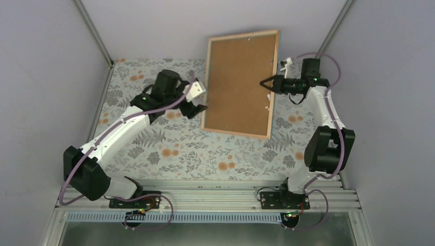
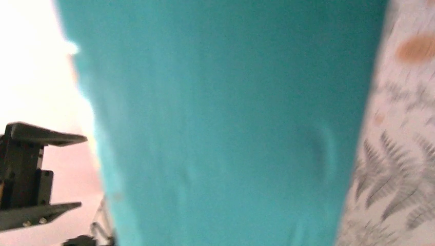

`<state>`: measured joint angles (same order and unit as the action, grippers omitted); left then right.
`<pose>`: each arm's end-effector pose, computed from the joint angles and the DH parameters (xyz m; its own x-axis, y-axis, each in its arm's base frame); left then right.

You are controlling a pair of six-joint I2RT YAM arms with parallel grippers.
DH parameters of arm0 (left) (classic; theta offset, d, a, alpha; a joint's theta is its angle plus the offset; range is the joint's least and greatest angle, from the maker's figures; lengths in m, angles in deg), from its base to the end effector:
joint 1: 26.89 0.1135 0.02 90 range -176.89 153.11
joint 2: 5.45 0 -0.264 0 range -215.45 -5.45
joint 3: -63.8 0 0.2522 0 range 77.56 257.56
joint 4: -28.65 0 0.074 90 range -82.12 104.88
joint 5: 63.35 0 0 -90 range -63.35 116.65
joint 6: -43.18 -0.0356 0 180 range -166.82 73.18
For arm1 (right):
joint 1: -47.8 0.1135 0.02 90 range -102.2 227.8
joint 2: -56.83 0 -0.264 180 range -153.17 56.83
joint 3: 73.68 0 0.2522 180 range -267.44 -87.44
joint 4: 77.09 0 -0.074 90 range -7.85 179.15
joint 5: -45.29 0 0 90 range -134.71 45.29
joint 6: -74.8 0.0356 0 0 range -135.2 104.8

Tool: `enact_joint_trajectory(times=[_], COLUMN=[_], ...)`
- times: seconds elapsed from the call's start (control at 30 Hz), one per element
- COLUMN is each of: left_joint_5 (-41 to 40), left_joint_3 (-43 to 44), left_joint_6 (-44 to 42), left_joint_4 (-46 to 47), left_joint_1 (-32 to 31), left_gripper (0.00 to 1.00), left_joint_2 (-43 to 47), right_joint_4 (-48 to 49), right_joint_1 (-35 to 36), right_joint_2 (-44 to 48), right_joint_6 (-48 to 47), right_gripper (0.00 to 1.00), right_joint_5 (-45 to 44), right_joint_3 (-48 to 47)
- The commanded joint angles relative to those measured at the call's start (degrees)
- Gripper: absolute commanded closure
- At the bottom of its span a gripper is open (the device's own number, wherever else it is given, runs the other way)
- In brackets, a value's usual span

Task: Put the photo into the frame

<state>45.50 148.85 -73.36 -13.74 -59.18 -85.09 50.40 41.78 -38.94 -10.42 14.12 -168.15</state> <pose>0.2556 -0.1751 0.3322 -0.1315 0.5833 -0.8015 0.8747 0.4488 0.1831 0.3545 -0.0068 0.2958 -0.8372 0.1317 -0.5309 -0.3797 0.5587 0.7374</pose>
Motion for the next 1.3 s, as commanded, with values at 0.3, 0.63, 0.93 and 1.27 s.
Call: enact_joint_trajectory(times=[0.3, 0.63, 0.93, 1.27], left_joint_5=[4.8, 7.0, 10.1, 8.2], left_joint_3=[4.9, 5.2, 3.9, -2.0], left_joint_6=[16.0, 19.8, 19.9, 4.6], left_joint_4=[1.6, 2.6, 4.1, 12.8], left_joint_1=[17.7, 24.8, 28.2, 26.6], left_gripper=[0.0, 0.0, 0.0, 0.0], left_joint_2=[1.0, 1.6, 3.0, 11.4], right_joint_4=[-1.2, 0.7, 3.2, -3.2], right_joint_1=[2.8, 13.1, 24.3, 29.2], right_joint_2=[9.9, 12.1, 14.2, 14.6], right_joint_6=[-15.6, -28.1, -39.0, -39.4], right_gripper=[0.97, 0.97, 0.97, 0.97], right_joint_5=[-10.6, -30.8, -43.6, -42.1], right_joint_3=[-19.8, -23.2, -19.2, -20.6])
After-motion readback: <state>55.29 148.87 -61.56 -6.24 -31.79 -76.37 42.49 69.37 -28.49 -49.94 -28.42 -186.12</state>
